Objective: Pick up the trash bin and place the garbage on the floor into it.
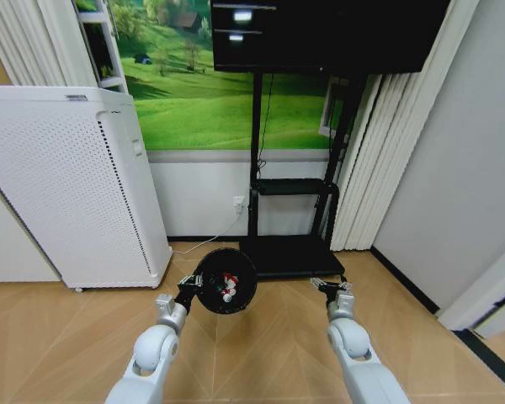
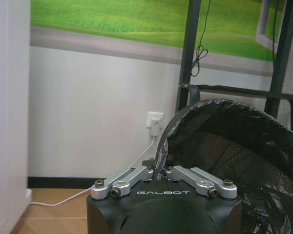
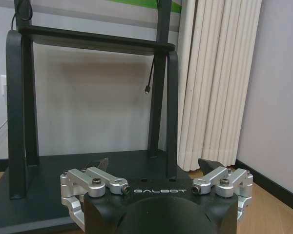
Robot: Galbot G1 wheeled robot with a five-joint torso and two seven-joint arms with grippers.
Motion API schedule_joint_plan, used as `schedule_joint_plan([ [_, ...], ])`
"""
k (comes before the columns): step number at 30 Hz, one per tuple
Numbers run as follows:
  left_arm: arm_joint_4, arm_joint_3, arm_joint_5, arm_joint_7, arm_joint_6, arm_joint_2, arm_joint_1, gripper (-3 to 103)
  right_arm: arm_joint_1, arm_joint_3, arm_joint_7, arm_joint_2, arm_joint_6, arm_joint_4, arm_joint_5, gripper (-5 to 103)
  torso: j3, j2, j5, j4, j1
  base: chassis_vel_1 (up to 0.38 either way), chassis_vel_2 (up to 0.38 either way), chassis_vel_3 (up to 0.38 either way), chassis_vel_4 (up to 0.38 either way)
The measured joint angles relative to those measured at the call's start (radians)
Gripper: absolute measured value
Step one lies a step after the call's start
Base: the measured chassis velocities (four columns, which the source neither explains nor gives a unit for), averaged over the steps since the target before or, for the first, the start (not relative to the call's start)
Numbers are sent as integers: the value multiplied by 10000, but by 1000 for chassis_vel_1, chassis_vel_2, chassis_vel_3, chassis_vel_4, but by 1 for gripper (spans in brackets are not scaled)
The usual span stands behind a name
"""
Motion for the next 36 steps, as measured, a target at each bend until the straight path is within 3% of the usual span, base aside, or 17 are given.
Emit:
schedule_joint_plan([
  [7, -805, -691, 582, 296, -204, -77, 1218, 3, -186, 131, -119, -47, 8, 151, 23, 100, 0, 0, -1, 3, 0, 0, 0, 0, 0],
  [17, -1827, -1754, 590, 573, -297, -40, 2046, 3, -389, 199, -413, -58, -168, 603, -159, 100, -1, 1, 0, 1, -1, 0, 0, 0, 0],
  [36, -1841, -1845, 562, 570, -291, -71, 2007, 3, -619, 358, -560, -281, -225, 865, -122, 100, 0, 0, 0, 0, -1, 0, 0, 0, 0],
])
